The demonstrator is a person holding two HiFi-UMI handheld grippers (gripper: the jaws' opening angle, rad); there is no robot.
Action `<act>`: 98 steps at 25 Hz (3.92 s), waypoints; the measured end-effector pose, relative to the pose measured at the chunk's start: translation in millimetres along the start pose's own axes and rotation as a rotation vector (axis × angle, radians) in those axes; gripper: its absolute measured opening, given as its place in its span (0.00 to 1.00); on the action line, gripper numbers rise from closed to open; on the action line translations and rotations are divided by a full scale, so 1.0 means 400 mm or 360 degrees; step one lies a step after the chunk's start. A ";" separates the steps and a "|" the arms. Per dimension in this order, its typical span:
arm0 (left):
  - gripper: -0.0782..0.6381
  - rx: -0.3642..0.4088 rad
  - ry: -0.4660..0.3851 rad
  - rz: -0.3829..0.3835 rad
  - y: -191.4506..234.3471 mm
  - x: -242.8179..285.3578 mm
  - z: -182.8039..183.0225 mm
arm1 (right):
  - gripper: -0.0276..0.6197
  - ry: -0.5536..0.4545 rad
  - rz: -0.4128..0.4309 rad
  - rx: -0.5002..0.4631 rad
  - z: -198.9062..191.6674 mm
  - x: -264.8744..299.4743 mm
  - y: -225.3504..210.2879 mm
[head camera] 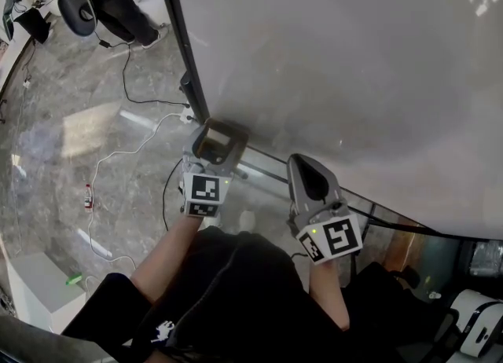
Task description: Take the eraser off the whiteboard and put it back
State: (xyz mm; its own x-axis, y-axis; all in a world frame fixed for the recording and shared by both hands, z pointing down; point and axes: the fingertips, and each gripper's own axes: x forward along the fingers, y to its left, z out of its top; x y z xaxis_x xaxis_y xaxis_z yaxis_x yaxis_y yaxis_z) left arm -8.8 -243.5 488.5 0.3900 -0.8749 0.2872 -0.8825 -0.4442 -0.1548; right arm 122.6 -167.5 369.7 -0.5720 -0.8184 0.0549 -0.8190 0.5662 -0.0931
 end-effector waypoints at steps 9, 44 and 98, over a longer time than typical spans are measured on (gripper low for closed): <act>0.49 -0.0029 0.0016 0.0025 0.009 0.004 0.008 | 0.06 -0.0003 -0.0013 0.0007 0.005 -0.007 -0.017; 0.49 -0.0110 -0.0337 -0.0007 0.050 -0.191 0.203 | 0.06 -0.0113 0.0098 -0.0012 0.045 0.033 0.087; 0.49 -0.0177 -0.0481 -0.0068 0.097 -0.311 0.213 | 0.06 -0.0135 0.0032 -0.0028 0.057 -0.028 0.150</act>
State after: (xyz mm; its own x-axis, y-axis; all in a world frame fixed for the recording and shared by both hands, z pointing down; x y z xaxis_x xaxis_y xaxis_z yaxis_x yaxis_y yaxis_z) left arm -69.2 -168.5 366.1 0.4731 -0.8810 -0.0047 -0.8804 -0.4726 -0.0397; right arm 80.8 -126.5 340.9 -0.5833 -0.8116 -0.0316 -0.8083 0.5839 -0.0756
